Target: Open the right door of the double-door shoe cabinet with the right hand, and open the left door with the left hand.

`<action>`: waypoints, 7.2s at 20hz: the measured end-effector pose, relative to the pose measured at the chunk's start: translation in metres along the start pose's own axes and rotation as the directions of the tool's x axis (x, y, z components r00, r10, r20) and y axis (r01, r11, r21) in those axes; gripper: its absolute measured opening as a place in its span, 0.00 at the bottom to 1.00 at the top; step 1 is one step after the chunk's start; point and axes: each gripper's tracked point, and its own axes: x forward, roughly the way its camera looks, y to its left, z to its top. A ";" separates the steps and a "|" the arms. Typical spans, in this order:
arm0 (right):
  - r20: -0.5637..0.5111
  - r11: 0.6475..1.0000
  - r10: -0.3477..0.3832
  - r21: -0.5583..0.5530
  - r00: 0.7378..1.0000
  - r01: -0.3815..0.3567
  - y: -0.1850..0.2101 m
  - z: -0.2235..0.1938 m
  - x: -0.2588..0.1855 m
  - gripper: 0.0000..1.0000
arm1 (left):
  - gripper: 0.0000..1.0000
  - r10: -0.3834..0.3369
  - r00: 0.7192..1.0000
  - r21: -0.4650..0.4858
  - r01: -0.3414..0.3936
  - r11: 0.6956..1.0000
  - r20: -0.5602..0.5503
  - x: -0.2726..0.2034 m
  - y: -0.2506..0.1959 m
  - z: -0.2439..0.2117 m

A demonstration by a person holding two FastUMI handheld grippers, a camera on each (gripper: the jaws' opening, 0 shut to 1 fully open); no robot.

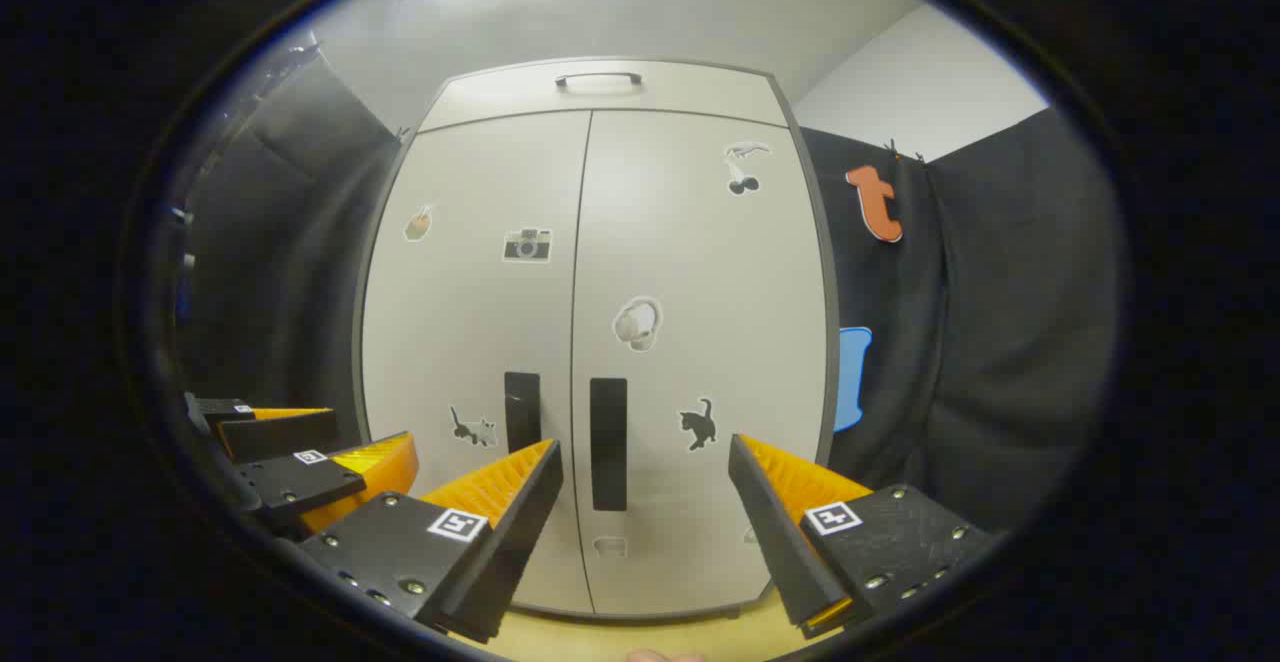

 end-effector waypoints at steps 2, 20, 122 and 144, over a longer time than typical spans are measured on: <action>0.004 1.000 0.001 0.000 1.000 -0.001 0.002 0.000 0.004 0.99 | 0.96 0.005 1.000 0.004 -0.005 1.000 -0.002 0.001 0.002 0.000; -0.016 1.000 -0.010 -0.011 1.000 0.010 0.016 -0.011 0.067 0.96 | 0.96 0.045 0.999 0.024 -0.045 0.999 -0.011 0.003 0.022 -0.003; -0.208 0.949 -0.272 0.104 0.939 0.298 -0.239 -0.070 -0.048 0.68 | 0.96 -0.120 0.985 -0.024 0.117 0.993 -0.125 0.007 -0.107 -0.053; -0.255 0.819 -0.548 0.032 0.797 0.573 -0.334 -0.085 -0.133 0.99 | 0.61 0.029 0.999 0.031 -0.028 0.999 -0.034 0.124 -0.083 -0.038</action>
